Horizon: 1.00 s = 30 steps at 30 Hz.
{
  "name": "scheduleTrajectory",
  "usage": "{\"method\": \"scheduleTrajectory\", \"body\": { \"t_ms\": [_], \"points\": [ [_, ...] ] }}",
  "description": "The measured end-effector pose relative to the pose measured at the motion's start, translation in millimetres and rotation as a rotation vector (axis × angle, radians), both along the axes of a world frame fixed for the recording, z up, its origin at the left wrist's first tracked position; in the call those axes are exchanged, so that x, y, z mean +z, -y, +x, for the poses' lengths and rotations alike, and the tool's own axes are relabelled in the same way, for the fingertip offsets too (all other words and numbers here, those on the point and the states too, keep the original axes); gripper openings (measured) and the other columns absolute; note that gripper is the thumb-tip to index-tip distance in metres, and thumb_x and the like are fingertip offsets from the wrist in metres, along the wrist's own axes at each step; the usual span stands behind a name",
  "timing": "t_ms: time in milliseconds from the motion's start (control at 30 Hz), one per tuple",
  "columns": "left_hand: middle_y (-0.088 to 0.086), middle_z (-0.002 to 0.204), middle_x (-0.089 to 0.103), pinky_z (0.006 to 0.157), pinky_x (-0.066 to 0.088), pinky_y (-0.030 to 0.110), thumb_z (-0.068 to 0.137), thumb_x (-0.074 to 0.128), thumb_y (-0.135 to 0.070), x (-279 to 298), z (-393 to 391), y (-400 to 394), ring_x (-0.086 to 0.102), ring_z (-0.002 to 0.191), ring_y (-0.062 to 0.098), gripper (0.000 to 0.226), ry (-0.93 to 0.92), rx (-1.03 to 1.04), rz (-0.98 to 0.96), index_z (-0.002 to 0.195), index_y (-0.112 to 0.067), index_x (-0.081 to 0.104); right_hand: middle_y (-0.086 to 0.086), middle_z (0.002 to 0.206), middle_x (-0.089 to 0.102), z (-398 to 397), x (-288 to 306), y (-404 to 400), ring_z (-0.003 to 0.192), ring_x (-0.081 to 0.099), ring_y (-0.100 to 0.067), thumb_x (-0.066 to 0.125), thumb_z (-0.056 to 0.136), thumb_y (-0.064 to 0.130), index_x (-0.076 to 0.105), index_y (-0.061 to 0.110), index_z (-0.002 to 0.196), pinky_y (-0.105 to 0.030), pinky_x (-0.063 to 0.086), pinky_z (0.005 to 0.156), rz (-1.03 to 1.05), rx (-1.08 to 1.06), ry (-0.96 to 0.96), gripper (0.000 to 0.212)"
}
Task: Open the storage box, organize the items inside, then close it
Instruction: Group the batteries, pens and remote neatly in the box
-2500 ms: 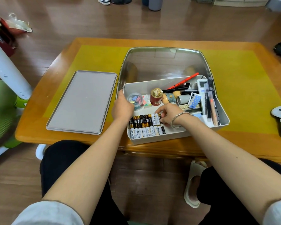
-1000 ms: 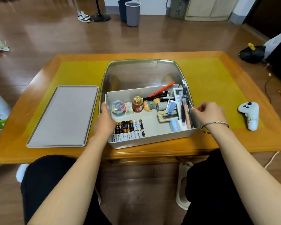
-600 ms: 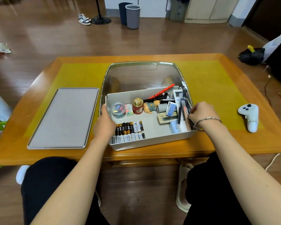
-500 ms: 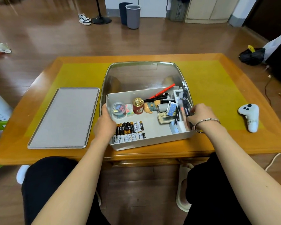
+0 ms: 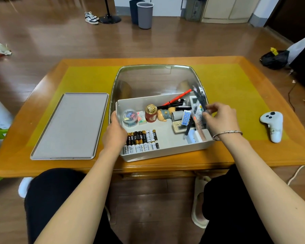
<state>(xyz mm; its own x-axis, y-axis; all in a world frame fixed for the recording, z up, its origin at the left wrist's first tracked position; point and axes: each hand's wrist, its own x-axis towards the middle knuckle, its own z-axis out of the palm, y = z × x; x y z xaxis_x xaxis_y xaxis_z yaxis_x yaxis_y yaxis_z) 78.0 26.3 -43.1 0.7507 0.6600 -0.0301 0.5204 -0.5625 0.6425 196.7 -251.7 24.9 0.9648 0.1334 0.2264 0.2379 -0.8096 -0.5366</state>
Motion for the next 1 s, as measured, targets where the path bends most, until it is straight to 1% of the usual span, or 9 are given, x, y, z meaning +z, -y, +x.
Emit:
{"method": "scheduleTrajectory", "body": {
  "t_ms": [67,100,133,300,467,567,667,867,1000],
  "points": [
    [0.011,0.139,0.048,0.085,0.05,0.042,0.095,0.052,-0.019,3,-1,1,0.05,0.122,0.03,0.061,0.058,0.009,0.025,0.148,-0.018,0.02,0.002,0.082,0.068,-5,3,-11,0.08,0.06,-0.015,0.07,0.079,0.018,0.07,0.016,0.091,-0.019,0.035,0.068,0.063,0.113,-0.01,0.013],
    [0.011,0.144,0.041,0.097,0.044,0.044,0.096,0.052,-0.022,5,-2,1,0.04,0.13,0.03,0.061,0.078,0.015,0.085,0.148,-0.015,0.021,0.004,0.081,0.067,-6,4,-18,0.079,0.06,-0.014,0.072,0.077,0.019,0.07,0.018,0.089,-0.019,0.035,0.068,0.058,0.155,-0.016,0.011],
    [0.011,0.146,0.038,0.103,0.038,0.045,0.095,0.053,-0.025,8,-4,3,0.035,0.133,0.03,0.061,0.109,0.017,0.162,0.147,-0.013,0.023,0.004,0.082,0.068,-7,4,-25,0.08,0.06,-0.015,0.073,0.077,0.02,0.071,0.019,0.087,-0.02,0.037,0.069,0.031,0.192,-0.018,0.011],
    [0.006,0.13,0.051,0.094,0.032,0.038,0.09,0.061,-0.034,29,-12,12,0.04,0.12,0.024,0.045,0.348,-0.168,0.421,0.131,-0.018,0.051,0.002,0.096,0.071,-10,0,-62,0.092,0.061,-0.021,0.07,0.081,0.025,0.072,0.023,0.096,-0.032,0.049,0.083,-0.225,0.403,-0.066,0.016],
    [-0.001,0.11,0.065,0.08,0.024,0.03,0.08,0.068,-0.04,38,-8,8,0.046,0.104,0.021,0.037,0.236,-0.429,0.538,0.113,-0.023,0.067,-0.001,0.102,0.071,-9,-5,-94,0.098,0.061,-0.022,0.066,0.085,0.026,0.071,0.023,0.105,-0.032,0.048,0.084,-0.336,0.605,-0.138,0.02],
    [-0.001,0.101,0.07,0.075,0.023,0.031,0.08,0.072,-0.035,32,-7,-3,0.046,0.093,0.023,0.029,0.173,-0.444,0.539,0.107,-0.023,0.071,-0.002,0.109,0.07,-8,-7,-107,0.105,0.061,-0.021,0.065,0.087,0.025,0.07,0.02,0.11,-0.035,0.045,0.093,-0.363,0.681,-0.168,0.025],
    [-0.001,0.092,0.071,0.071,0.02,0.03,0.08,0.072,-0.034,26,-5,-12,0.044,0.089,0.022,0.026,0.174,-0.421,0.516,0.103,-0.023,0.074,-0.005,0.107,0.07,-5,-10,-113,0.102,0.061,-0.023,0.066,0.086,0.021,0.069,0.015,0.11,-0.033,0.046,0.091,-0.379,0.697,-0.167,0.025],
    [-0.002,0.102,0.068,0.077,0.025,0.032,0.091,0.058,-0.037,20,-4,-17,0.041,0.099,0.021,0.026,0.072,-0.414,0.553,0.107,-0.022,0.073,-0.007,0.103,0.07,7,-21,-118,0.098,0.061,-0.027,0.065,0.087,0.021,0.07,0.013,0.107,-0.029,0.045,0.081,-0.464,0.713,-0.149,0.022],
    [0.002,0.121,0.058,0.09,0.035,0.034,0.096,0.05,-0.02,23,-10,6,0.044,0.113,0.023,0.028,0.043,-0.392,0.543,0.121,-0.015,0.061,-0.01,0.101,0.069,11,-32,-128,0.098,0.061,-0.03,0.061,0.088,0.021,0.07,0.012,0.102,-0.033,0.05,0.08,-0.581,0.71,-0.119,0.019]
  ]
}}
